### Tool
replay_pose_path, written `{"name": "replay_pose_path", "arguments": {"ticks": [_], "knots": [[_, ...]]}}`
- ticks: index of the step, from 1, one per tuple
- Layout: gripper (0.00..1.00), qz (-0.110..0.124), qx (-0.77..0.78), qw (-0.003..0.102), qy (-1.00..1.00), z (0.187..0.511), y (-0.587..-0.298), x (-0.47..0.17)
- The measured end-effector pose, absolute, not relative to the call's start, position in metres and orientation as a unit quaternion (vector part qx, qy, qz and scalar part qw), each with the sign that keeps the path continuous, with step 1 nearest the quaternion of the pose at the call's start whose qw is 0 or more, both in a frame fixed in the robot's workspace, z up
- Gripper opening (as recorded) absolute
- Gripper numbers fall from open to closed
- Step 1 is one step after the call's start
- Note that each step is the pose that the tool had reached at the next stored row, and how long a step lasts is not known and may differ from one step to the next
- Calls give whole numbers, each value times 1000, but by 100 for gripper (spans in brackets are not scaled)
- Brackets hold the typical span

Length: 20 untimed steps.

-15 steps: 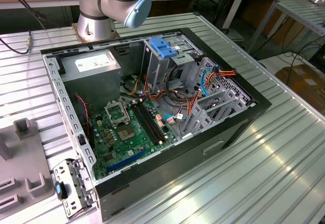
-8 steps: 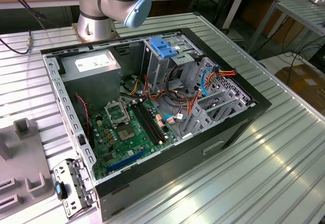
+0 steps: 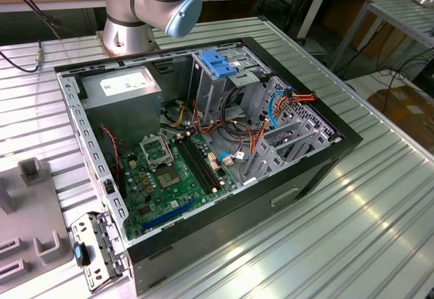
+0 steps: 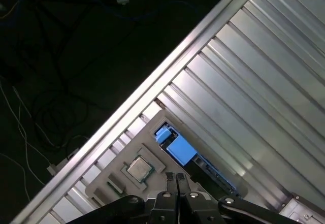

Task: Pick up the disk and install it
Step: 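Pick up the disk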

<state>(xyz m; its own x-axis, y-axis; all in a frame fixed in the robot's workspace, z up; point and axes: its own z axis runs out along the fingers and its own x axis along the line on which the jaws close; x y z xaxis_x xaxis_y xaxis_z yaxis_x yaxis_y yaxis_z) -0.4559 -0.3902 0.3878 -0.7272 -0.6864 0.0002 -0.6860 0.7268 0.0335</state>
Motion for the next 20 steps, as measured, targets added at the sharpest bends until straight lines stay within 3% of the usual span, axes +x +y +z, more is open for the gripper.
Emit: {"name": "replay_pose_path", "arguments": {"ticks": [20], "knots": [[11, -12, 472, 6, -882, 387, -390, -456]]}}
